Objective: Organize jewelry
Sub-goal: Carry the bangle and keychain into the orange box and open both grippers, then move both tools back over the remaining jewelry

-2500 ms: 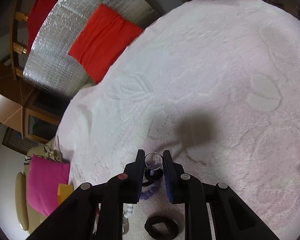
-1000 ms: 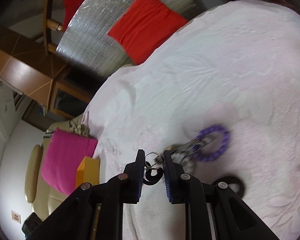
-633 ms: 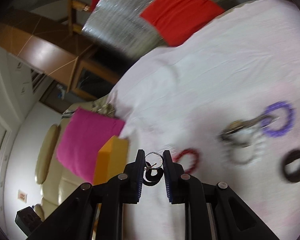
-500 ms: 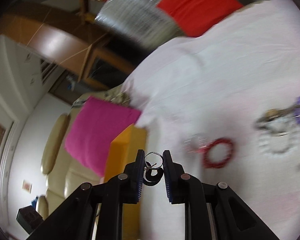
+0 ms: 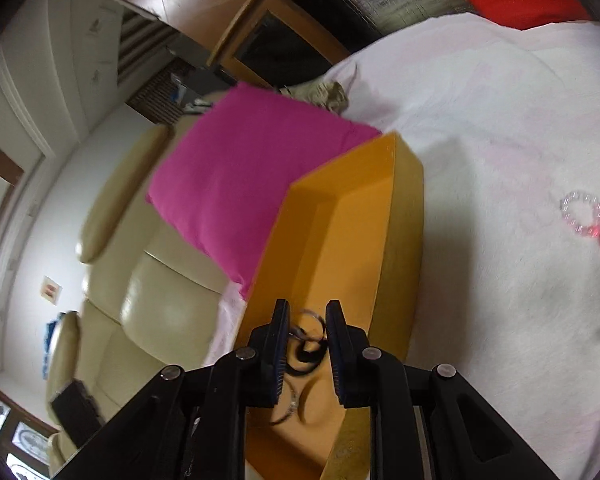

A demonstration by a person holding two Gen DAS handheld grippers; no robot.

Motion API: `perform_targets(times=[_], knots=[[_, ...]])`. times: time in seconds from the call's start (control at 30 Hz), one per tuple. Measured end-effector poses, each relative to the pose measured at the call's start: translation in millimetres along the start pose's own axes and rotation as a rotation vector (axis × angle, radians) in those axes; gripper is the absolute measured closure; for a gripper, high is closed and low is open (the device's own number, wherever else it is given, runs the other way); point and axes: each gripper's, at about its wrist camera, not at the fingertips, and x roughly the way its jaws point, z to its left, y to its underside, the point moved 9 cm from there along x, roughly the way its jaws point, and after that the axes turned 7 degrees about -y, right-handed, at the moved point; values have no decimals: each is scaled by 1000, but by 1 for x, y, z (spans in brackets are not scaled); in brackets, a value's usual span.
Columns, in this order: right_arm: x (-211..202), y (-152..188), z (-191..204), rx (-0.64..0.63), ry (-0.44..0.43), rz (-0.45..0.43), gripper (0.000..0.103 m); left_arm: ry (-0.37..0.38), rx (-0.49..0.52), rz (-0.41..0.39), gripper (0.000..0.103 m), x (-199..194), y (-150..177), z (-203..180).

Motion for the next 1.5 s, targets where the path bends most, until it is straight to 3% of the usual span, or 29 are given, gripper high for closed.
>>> perform_targets(times=[0.07,0.1,0.13,0.23,0.3,0.4,0.57,0.63,0.8,1.03,1.13,1.5], knots=[[5,3,-6,9,16,23,60,-2,-2,-15,98,-3,-1,-3],[4,2,-10,24,20,15,38,3,-2,-28,94,-6,-1,-4],[-2,-1,-14,35,17,-11,34,2,-3,-45,84,-10,-2,-5],[-25,-14,-25,39,33,-73,34,-32,-13,-112,60,-21,-11,-3],[-42,-21,-37,58,45,-109,34,-37,-17,-146,58,-27,-17,-3],[-69,-28,-57,90,80,-145,34,-48,-4,-189,43,-33,-22,-12],[-119,-37,-95,120,170,-197,34,-43,39,-264,39,-50,-28,-34],[-141,-43,-108,135,211,-231,34,-39,52,-298,31,-57,-30,-44],[-201,-52,-131,146,304,-320,34,2,102,-351,28,-70,-34,-81],[-277,-48,-170,190,423,-379,35,105,215,-348,26,-81,-23,-151],[-306,-46,-186,220,456,-411,35,155,257,-330,19,-84,-15,-180],[-360,-36,-237,294,520,-432,35,274,399,-237,18,-81,20,-264]])
